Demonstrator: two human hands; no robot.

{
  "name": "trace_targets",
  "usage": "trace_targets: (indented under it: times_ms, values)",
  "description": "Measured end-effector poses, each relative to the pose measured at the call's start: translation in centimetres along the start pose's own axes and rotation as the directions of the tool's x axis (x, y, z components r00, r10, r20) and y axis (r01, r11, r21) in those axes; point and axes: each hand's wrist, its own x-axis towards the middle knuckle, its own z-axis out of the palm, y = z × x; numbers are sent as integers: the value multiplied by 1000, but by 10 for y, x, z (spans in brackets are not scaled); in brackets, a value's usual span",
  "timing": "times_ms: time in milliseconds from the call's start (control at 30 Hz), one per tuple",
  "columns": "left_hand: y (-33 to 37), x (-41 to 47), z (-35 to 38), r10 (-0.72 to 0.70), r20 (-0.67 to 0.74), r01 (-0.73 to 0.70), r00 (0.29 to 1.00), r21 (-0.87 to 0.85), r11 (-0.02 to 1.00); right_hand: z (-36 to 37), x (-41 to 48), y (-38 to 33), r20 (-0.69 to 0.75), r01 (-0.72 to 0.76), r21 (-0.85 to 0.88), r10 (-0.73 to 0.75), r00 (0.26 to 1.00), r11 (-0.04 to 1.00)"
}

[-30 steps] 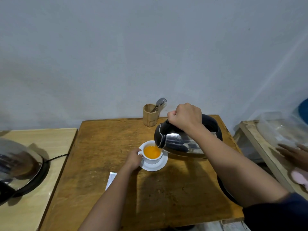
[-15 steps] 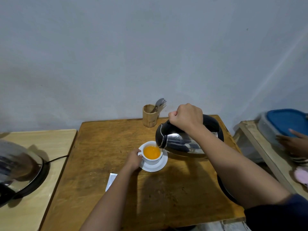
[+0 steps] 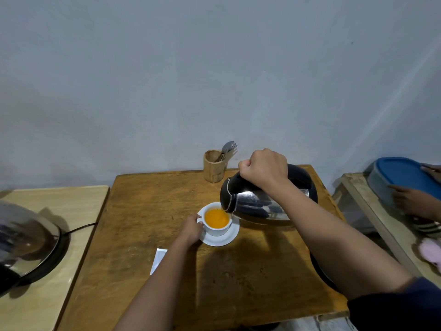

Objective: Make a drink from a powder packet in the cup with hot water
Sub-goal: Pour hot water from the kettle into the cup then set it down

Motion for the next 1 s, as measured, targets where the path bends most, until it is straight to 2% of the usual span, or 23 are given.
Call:
trace_targets:
  times_ms: [1000]
  values:
    - [0,1,0,19,-1,-19,1000,22,1000,0,-6,-12,6,30,-8,-30,1000,1000]
